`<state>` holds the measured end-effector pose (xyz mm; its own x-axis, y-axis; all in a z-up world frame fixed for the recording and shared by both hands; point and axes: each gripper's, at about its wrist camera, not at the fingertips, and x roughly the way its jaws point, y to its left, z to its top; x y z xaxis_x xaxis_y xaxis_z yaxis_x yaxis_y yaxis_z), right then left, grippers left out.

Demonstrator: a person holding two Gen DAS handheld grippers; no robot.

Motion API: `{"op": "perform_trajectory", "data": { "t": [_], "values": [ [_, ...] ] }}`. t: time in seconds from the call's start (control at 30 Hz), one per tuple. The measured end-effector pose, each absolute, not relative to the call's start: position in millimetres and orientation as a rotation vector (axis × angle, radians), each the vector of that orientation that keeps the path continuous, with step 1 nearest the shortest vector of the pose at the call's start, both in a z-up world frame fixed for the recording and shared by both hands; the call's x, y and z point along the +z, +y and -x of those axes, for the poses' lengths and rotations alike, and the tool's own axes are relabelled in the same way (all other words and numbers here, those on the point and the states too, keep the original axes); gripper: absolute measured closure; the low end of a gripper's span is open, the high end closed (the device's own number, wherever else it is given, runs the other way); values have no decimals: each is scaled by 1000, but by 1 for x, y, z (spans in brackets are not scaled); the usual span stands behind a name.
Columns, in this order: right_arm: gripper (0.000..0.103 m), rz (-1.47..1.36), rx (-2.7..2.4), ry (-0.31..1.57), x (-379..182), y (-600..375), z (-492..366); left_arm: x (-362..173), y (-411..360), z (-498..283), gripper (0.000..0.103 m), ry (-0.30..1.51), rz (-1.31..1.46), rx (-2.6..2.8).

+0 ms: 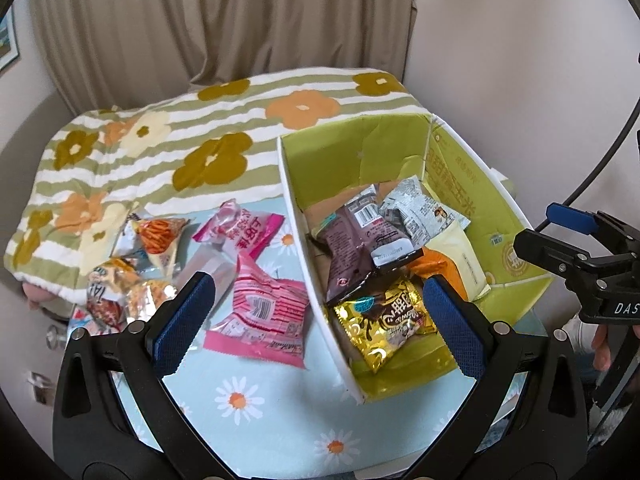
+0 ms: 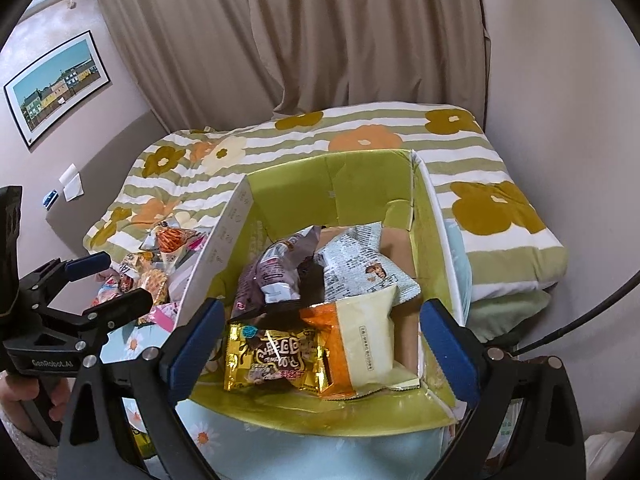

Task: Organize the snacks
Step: 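Move both tools back toward the remaining snacks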

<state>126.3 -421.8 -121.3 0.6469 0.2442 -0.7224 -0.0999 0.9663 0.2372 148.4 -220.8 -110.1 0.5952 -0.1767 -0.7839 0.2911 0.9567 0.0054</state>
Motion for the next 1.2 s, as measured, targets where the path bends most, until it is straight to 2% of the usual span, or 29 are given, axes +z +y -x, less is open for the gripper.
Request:
{"op": "perform_trajectory", "data": {
  "t": [0.47,0.9,1.2],
  "values": [
    [6,-79,270,767,-92,-349,-114,-93,-164,-124,0,832,-119,-246],
    [6,-106,347,770,-97,-213,-132,-97,-10,-120,0,857,-121,-167],
    [6,-158,341,876,-132,-137,-157,-133,77,-138,0,943,-91,-166]
  ]
}}
